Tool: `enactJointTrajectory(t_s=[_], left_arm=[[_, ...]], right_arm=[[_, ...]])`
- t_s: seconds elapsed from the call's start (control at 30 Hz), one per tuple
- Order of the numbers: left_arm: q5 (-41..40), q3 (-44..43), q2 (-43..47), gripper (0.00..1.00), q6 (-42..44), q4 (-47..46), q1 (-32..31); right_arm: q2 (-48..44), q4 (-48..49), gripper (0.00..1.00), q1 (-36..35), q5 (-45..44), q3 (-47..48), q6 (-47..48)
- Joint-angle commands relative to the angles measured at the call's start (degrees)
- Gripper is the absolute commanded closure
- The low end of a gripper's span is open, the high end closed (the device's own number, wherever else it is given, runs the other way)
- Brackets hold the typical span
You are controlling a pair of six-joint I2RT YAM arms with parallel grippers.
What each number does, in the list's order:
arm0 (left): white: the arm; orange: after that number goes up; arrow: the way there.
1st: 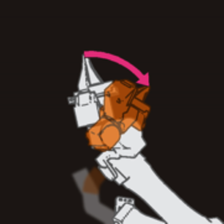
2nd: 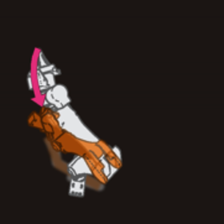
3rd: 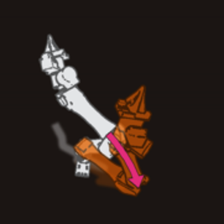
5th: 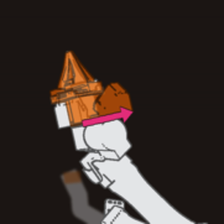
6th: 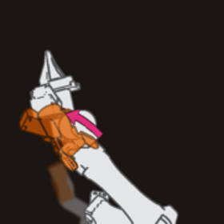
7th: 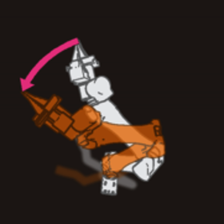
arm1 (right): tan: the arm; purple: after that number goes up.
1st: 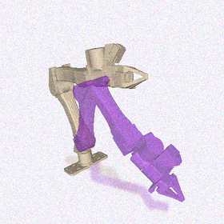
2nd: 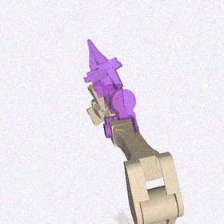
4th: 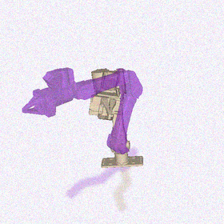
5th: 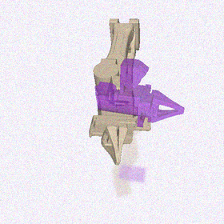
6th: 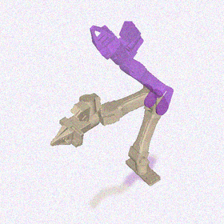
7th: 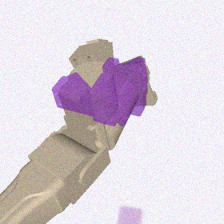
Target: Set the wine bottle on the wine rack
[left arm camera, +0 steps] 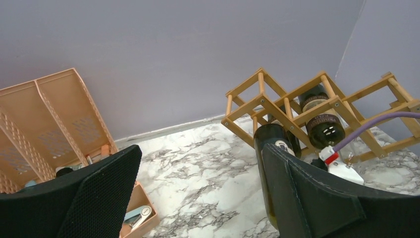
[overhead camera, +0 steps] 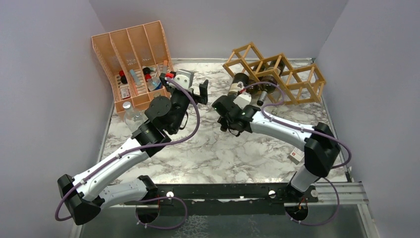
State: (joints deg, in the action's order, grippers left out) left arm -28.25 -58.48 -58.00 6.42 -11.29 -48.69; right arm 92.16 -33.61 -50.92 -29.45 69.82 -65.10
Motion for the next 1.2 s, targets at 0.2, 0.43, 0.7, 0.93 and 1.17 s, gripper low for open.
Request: enactJointTrajectory(t_s=[0.2, 0.43, 0.7, 0.93, 1.17], left_arm=[[-0.59, -1.72, 1.97, 0.01, -0.17, 0.81, 0.28], [-0.75, -0.59, 3.12, 0.01, -0.32, 0.13, 0.28], [-0.92, -1.49, 2.92, 0.01, -0.86, 0.87, 0.25], [-1.45, -1.32, 2.54, 0.01, -0.44, 0.92, 0.31], [-1.72, -1.24, 2.05, 0.01, 0.08, 0.81, 0.29]], right_arm=[[11.08, -1.03, 0.99, 0.35, -9.74, 14.34, -8.05], [12.71, 1.23, 0.99, 1.64, -9.10, 16.30, -4.61], [13.18, 5.97, 0.99, 4.14, -5.63, 16.61, -0.55], [13.44, 9.72, 0.99, 4.34, -2.70, 16.70, 2.42], [15.18, 7.32, 0.99, 5.88, -3.41, 18.96, -0.19]])
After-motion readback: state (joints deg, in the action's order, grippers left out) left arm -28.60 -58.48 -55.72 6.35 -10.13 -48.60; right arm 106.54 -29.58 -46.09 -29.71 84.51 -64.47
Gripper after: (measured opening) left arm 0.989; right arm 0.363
